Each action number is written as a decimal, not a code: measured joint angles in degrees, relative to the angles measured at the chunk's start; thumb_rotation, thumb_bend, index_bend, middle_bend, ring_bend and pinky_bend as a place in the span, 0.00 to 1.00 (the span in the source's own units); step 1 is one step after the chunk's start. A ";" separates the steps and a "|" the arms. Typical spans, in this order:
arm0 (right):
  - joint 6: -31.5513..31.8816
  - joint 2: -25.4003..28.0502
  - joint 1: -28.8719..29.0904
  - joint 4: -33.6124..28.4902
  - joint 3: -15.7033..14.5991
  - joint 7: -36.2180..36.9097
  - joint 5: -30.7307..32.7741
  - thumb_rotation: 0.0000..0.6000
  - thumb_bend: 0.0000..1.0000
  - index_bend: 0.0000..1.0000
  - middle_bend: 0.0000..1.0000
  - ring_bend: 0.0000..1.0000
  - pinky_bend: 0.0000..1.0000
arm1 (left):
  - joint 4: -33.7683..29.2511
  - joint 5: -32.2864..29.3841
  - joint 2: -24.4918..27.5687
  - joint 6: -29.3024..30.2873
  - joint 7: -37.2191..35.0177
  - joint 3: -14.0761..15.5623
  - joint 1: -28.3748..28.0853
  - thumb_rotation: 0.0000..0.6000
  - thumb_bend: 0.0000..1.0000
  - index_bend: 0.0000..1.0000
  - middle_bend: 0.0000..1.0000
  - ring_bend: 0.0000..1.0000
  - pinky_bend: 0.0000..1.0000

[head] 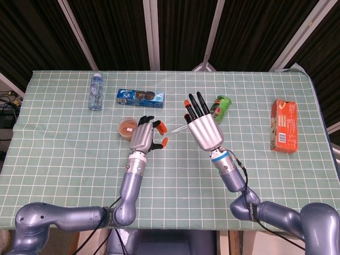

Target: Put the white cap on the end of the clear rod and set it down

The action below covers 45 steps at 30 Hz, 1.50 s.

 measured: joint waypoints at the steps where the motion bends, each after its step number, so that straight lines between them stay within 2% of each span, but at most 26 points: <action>1: 0.01 0.01 -0.03 -0.09 -0.03 0.06 -0.01 1.00 0.36 0.59 0.23 0.05 0.00 | 0.09 0.03 -0.06 -0.01 -0.05 -0.02 0.02 1.00 0.64 0.58 0.50 0.13 0.00; 18: 0.38 0.33 -0.42 -0.42 -0.29 0.09 -0.30 1.00 0.36 0.59 0.23 0.05 0.00 | 1.29 0.42 -1.32 -0.08 -0.69 -0.44 -0.11 1.00 0.64 0.58 0.50 0.13 0.00; 29: 0.77 0.41 -0.51 -0.31 -0.37 0.05 -0.72 1.00 0.36 0.59 0.23 0.05 0.00 | 0.47 -1.66 -2.45 1.27 -0.73 -2.42 0.01 1.00 0.64 0.58 0.50 0.13 0.00; 45: 0.96 0.22 -0.78 -0.31 -0.80 0.35 -1.22 1.00 0.36 0.60 0.23 0.05 0.00 | 0.35 -1.94 -3.14 1.52 -0.33 -3.09 -0.38 1.00 0.64 0.58 0.50 0.13 0.00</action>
